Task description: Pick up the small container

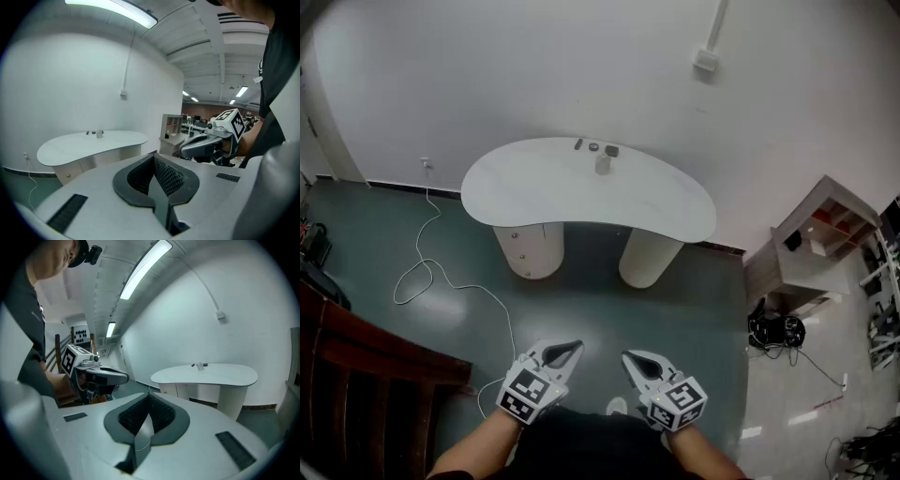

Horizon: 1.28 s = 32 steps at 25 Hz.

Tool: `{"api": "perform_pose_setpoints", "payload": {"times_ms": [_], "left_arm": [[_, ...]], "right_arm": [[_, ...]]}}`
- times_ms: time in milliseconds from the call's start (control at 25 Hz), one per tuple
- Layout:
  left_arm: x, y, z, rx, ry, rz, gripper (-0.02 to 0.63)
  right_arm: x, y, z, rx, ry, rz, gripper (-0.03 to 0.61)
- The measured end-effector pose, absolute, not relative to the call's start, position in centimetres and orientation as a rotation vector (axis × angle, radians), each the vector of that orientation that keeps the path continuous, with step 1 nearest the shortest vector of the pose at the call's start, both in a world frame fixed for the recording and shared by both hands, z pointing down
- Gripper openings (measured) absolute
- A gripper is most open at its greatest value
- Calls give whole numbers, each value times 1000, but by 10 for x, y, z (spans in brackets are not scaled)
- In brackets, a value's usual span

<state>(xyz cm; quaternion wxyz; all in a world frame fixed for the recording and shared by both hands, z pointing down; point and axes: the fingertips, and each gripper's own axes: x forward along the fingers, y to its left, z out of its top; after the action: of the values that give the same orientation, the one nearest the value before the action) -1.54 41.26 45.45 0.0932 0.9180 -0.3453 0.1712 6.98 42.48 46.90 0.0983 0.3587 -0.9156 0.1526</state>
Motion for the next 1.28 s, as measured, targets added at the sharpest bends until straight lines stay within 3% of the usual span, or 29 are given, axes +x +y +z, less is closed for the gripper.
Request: {"api": "perform_pose_setpoints", "payload": {"times_ms": [720,1280], "left_arm": [[-31,406,456,2762,-1022,564,15],[-106,411,472,2750,-986,615,15]], "right_arm": [[51,430,470,1049,-2716,461,-5],[-21,438,491,1082,-2629,458,-5]]}}
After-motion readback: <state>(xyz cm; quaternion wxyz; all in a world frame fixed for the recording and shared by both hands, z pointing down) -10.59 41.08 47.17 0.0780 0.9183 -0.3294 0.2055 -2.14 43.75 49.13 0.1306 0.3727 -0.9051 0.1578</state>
